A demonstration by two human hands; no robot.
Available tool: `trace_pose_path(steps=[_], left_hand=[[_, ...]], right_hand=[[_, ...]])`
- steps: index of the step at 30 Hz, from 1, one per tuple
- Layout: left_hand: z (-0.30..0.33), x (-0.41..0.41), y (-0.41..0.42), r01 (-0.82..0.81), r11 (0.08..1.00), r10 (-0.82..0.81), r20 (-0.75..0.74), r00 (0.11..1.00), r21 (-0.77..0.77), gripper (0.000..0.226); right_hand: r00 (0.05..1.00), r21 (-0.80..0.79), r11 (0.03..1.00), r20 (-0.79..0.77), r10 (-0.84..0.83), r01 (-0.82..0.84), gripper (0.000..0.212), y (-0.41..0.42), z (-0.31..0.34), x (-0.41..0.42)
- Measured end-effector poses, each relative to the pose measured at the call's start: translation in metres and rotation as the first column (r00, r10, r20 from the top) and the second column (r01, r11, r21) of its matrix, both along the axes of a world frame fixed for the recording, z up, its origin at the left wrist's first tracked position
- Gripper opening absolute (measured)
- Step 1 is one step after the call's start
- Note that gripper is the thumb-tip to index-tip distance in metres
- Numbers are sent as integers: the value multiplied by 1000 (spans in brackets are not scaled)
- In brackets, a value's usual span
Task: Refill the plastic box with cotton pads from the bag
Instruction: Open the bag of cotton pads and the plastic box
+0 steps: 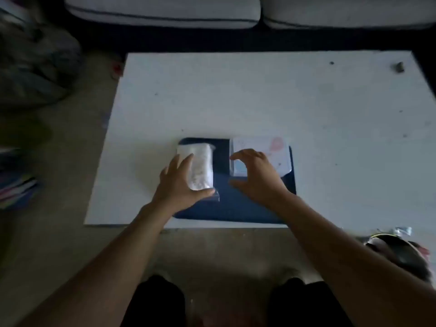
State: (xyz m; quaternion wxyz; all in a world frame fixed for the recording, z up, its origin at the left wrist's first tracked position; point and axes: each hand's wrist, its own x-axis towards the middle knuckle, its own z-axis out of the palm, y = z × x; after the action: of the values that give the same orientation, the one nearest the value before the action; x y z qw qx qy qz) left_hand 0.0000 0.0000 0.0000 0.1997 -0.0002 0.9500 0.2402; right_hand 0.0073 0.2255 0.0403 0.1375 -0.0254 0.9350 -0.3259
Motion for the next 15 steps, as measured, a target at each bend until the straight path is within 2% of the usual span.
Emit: trace_pose_path(steps=[1,3,4,6,7,10,11,13,15], left_hand=[[-28,2,-4,62,998,-62,24,998,-14,129],[-67,7,-9,141,989,-144,-86,986,-44,133],[-82,11,-13,136,990,-143,-183,973,-49,130],[-100,21,-12,129,991,-124,-419,899,-16,114],[-106,21,-14,120,993,-106,-507,855,-6,103],[-96,4,-6,62,997,-74,-675,734,-43,75],[-88,5,0,68,998,-48,-713,699,0,68],[-63,8,9,64,990,51,-738,673,127,57],[-45,16,10,10,987,112,-722,682,162,43]], right_hand=[[997,13,998,-28,67,-67,52,-4,-32,2],[994,17,994,-14,110,-110,47,-11,-76,4],[995,1,996,56,85,-85,48,-15,-92,10],[998,-88,996,55,24,-19,53,-27,-123,22],[998,-183,982,56,-31,41,52,-33,-134,27],[974,-564,801,200,-106,203,32,-48,-138,18],[978,-635,744,163,-132,206,21,-49,-132,16],[973,-746,630,107,-204,214,12,-48,-108,11],[954,-736,609,198,-226,297,18,-50,-85,19]])
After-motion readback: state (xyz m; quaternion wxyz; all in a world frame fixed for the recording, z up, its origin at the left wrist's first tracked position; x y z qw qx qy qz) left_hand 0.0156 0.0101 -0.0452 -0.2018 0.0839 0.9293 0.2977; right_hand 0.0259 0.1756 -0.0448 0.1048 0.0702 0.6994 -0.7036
